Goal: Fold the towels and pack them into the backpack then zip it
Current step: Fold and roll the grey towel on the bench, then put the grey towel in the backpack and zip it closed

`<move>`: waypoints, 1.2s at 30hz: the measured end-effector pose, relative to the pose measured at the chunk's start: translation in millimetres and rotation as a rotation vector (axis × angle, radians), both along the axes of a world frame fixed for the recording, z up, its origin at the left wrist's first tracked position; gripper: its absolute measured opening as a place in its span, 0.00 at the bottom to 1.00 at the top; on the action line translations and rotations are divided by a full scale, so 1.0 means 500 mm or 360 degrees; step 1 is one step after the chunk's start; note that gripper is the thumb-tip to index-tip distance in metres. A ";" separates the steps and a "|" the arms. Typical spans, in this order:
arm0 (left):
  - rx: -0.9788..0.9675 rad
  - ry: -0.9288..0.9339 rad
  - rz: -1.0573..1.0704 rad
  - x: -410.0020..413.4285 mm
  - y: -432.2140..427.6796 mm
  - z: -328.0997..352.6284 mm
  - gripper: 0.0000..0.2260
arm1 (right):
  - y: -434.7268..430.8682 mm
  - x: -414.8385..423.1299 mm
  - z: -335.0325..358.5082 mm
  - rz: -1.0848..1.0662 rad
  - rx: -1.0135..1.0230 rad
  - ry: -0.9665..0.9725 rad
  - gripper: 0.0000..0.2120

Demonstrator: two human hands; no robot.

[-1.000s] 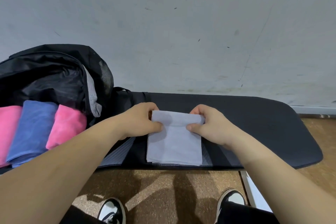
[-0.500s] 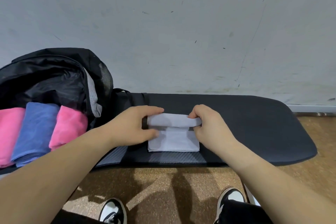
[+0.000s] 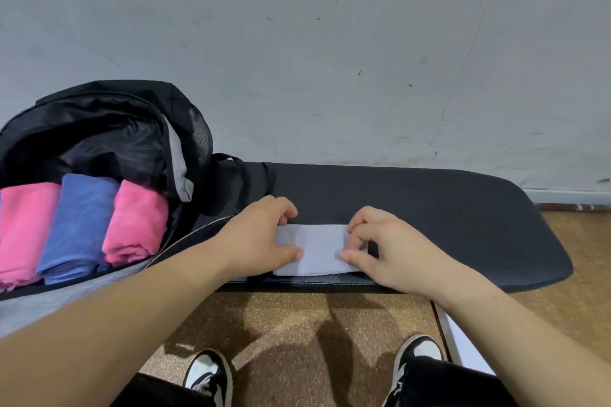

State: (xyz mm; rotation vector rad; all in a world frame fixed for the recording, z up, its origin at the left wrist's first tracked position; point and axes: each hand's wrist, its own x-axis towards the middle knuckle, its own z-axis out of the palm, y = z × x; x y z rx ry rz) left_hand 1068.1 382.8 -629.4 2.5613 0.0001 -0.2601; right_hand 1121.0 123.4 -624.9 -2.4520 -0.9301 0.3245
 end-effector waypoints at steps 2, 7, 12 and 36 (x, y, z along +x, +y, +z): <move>0.0095 0.0128 -0.0030 0.004 -0.003 -0.006 0.33 | 0.011 0.006 -0.005 -0.0045 -0.0025 -0.0064 0.10; -0.0121 0.0161 -0.0068 0.014 0.000 0.017 0.17 | 0.032 0.023 0.005 0.0068 -0.0246 0.0113 0.36; -0.0802 -0.0089 0.0262 0.016 0.021 0.051 0.27 | 0.069 0.023 0.015 -0.0160 0.0159 0.0616 0.21; -0.0968 -0.0346 0.1562 -0.252 0.391 0.158 0.05 | 0.487 -0.128 0.136 -0.0542 0.0819 0.0862 0.18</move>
